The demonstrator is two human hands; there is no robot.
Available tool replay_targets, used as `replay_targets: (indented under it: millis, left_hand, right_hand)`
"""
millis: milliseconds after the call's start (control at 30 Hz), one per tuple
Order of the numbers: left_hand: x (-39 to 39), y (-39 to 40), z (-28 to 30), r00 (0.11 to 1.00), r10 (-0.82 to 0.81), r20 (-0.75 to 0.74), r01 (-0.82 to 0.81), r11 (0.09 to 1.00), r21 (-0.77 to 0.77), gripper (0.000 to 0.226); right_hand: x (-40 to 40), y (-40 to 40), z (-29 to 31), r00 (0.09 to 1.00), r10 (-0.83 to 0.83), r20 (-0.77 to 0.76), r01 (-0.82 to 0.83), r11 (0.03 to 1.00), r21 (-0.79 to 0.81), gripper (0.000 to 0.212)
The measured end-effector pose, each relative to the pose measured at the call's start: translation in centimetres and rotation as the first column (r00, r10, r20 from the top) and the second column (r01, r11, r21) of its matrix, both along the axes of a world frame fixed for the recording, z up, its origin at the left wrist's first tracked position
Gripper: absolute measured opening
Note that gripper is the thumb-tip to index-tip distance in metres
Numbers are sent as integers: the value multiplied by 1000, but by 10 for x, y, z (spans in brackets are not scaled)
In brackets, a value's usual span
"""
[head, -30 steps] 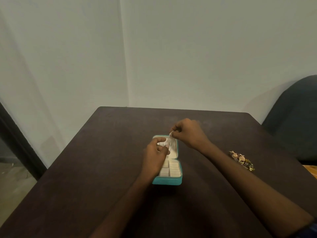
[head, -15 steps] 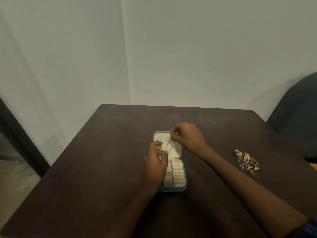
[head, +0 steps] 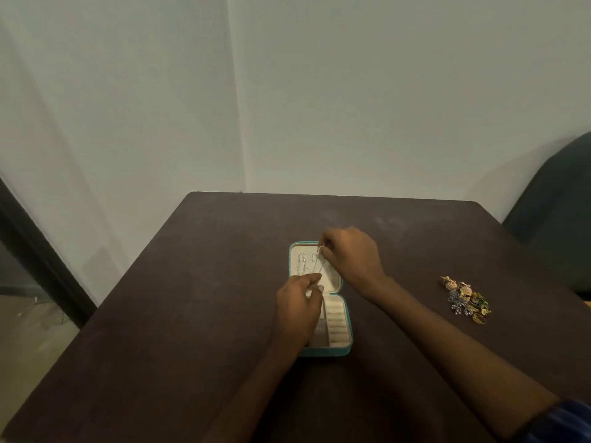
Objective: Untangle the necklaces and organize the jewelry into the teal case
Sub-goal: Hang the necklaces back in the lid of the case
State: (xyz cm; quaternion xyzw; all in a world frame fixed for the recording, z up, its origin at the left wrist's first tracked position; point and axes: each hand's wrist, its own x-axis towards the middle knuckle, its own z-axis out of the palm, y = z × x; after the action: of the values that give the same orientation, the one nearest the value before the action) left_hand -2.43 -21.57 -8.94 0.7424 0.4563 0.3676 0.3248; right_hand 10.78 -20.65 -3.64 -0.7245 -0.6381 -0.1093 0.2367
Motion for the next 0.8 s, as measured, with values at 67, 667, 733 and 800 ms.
replay_targets:
  millis: [67, 667, 733, 800]
  left_hand:
    - [0, 0, 0, 1000, -8, 1, 8, 1000, -14, 31]
    - [-2, 7, 6, 993, -117, -10, 113, 978, -177, 37]
    - [0, 7, 6, 991, -135, -3, 132, 973, -192, 39]
    - [0, 7, 8, 988, -155, 2, 152, 967, -205, 47]
  right_hand:
    - [0, 0, 0, 1000, -2, 22, 2, 1000, 20, 13]
    - [-11, 15, -14, 984, -87, 156, 63, 986, 153, 20]
    - [-11, 18, -17, 982, -82, 169, 58, 988, 142, 17]
    - [-10, 21, -20, 980, -81, 179, 59, 990, 127, 14]
